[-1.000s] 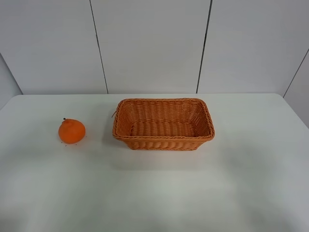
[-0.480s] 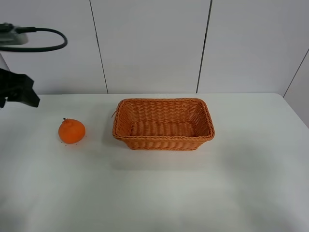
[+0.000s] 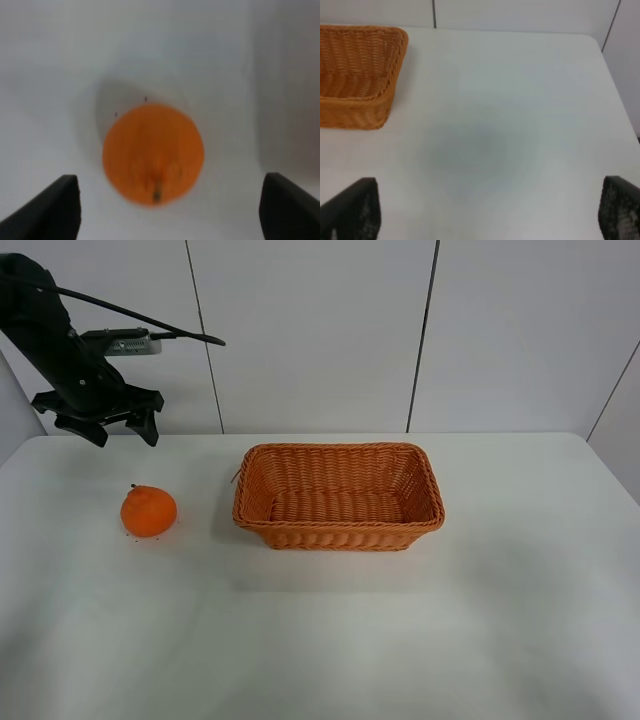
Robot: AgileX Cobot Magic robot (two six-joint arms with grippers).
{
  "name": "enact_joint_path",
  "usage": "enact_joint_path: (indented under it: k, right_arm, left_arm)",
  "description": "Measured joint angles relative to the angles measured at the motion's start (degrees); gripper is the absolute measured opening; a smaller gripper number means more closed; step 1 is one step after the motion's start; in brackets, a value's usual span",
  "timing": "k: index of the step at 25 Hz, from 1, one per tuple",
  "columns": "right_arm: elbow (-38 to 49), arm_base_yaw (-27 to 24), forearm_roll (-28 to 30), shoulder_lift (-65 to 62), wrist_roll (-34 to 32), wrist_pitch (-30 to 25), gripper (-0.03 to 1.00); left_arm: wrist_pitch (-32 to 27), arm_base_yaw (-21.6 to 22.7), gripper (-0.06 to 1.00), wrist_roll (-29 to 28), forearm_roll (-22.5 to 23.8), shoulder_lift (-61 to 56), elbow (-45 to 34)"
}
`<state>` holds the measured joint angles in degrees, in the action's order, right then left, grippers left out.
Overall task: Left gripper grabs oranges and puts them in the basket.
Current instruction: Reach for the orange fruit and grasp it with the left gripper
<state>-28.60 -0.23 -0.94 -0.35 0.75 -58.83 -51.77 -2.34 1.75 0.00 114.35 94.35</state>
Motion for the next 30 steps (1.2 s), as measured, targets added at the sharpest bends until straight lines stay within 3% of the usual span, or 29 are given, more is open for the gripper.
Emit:
enact_joint_path:
  k: [10,30]
  right_arm:
    - [0.00,0.00,0.00,0.00,0.00,0.00,0.69]
    - [0.00,0.00,0.00,0.00,0.00,0.00,0.69]
  left_arm:
    - [-1.94,1.20,0.84,0.37,1.03,9.52,3.23]
    - [-3.42,1.65,0.84,0.37,-1.51,12.86,2.03]
